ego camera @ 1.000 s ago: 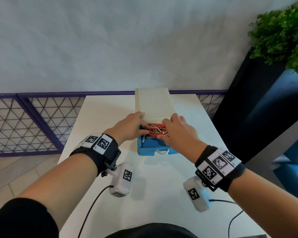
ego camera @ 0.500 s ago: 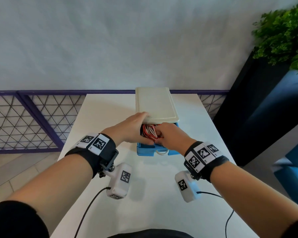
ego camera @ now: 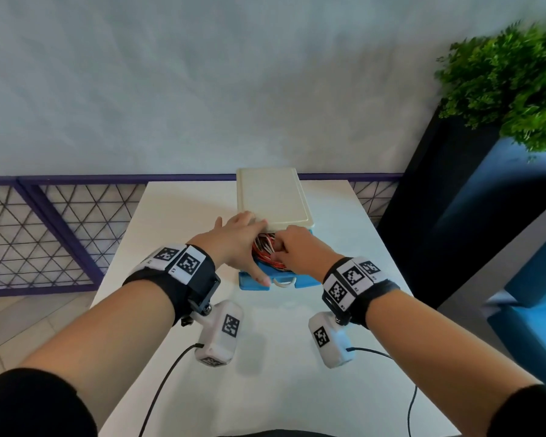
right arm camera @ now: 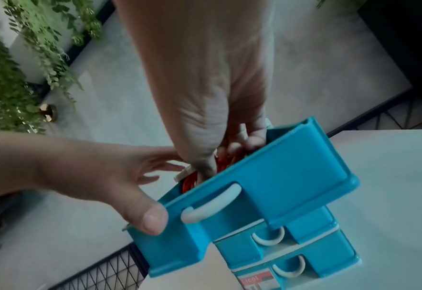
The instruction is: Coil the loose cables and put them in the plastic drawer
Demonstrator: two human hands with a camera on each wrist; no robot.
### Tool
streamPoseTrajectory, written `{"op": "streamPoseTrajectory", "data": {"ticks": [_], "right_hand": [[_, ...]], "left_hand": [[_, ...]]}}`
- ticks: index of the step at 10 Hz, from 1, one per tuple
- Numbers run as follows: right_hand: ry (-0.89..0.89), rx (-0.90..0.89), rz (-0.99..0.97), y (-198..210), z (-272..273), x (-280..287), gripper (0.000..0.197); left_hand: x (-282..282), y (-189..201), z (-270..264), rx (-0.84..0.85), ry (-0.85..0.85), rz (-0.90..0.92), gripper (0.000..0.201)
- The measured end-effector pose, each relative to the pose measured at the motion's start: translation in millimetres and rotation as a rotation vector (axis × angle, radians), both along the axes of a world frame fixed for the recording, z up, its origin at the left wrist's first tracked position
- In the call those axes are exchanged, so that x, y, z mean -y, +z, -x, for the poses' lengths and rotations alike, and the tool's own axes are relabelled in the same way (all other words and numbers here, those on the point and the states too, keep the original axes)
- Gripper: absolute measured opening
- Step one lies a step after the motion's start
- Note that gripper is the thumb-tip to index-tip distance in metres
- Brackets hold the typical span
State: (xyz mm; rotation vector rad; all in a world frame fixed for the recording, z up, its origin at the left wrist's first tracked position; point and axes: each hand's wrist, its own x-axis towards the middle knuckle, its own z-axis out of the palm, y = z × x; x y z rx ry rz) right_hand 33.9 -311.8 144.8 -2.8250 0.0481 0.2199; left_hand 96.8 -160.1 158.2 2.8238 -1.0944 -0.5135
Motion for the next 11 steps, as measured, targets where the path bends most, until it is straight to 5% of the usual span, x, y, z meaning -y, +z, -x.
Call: {"op": "streamPoseTrajectory", "data": {"ticks": [2,3,5,7,9,11], "right_hand": [[0.028,0.268,0.435,-1.1,-10.1,8.8,0.081],[0.027,0.197,0.350,-0.7,-20.0,15.4,0.080],[0.008,0.159,0.220,11.1,-33.3,16.7,0.046],[0.007,0.180,0.207,8.6,-37.3,22.6,0.029],[-0.003,0.183,0.223,11.4,-32.3,12.2,0.028],[0.003,0.043,0.086,28.7,-26.0,25.8,0.038]], "left_hand": [[5.6,7.5,-1.8,0.107,-0.008,-0.044,0.115],[9.3,9.9,-3.5,0.140,-0.003,-0.051,0.105],[19.2,12.3,-12.2,0.222,-0.008,0.006,0.076],[28.6,-7.4,-14.4,0.459,0.017,0.111,0.037],[25.3,-20.4,-7.5,0.509,0.068,0.155,0.040],[16.8,6.2,-8.8,0.173,0.068,0.078,0.058]]}}
